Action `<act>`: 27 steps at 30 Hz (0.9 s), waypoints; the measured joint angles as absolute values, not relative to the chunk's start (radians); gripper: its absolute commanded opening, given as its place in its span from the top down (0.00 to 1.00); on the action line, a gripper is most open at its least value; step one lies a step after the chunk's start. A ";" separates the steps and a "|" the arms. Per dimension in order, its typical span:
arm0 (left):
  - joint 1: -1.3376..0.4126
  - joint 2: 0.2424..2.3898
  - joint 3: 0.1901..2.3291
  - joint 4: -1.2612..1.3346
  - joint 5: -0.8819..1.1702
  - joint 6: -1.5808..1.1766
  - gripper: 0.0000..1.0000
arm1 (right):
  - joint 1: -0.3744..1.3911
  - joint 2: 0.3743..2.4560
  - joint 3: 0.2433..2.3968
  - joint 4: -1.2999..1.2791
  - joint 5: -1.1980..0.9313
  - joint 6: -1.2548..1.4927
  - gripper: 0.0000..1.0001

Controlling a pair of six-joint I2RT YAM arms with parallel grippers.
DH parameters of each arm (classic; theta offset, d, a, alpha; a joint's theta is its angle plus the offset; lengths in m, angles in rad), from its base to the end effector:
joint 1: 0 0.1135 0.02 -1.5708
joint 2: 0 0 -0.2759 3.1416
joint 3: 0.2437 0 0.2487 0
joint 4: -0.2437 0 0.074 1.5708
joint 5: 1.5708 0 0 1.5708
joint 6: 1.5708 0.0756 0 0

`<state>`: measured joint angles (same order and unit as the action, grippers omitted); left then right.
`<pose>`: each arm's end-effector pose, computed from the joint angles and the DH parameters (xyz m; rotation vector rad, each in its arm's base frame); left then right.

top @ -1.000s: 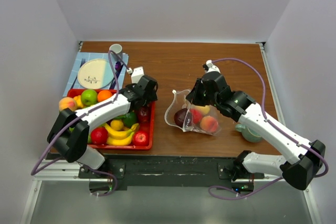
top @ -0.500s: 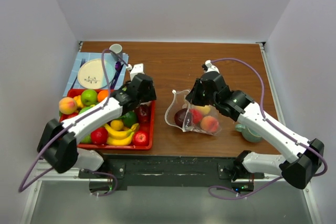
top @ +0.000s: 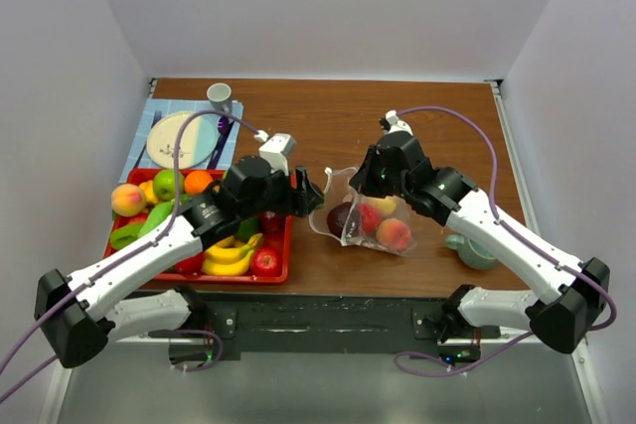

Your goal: Place the food in the zip-top bag and seal the zipper

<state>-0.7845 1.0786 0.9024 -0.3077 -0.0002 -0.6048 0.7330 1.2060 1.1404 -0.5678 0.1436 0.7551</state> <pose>0.1912 -0.1909 0.3038 0.1944 2.1593 -0.8382 0.2200 0.1835 0.3272 0.1081 2.2768 0.6606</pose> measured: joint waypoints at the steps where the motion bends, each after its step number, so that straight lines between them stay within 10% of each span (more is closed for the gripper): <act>1: -0.805 1.088 0.902 -0.294 0.016 -0.606 0.69 | 0.733 1.207 1.141 -0.568 0.143 0.755 1.00; 6: -0.855 1.189 0.913 -0.212 0.085 -0.613 0.58 | 0.733 1.207 1.142 -0.569 0.143 0.756 1.00; 9: -0.858 1.277 0.945 -0.187 0.093 -0.627 0.26 | 0.733 1.206 1.142 -0.570 0.143 0.757 1.00; 14: -0.858 1.383 1.003 -0.140 0.096 -0.653 0.00 | 0.733 1.186 1.142 -0.583 0.146 0.759 1.00; 27: -0.858 1.366 1.045 -0.138 0.092 -0.661 0.00 | 0.733 1.151 1.143 -0.598 0.165 0.759 1.00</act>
<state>-0.8581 1.3663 1.0454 -0.1383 0.0921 -0.6613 0.7330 1.1515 1.1427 -0.5980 0.1654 0.7593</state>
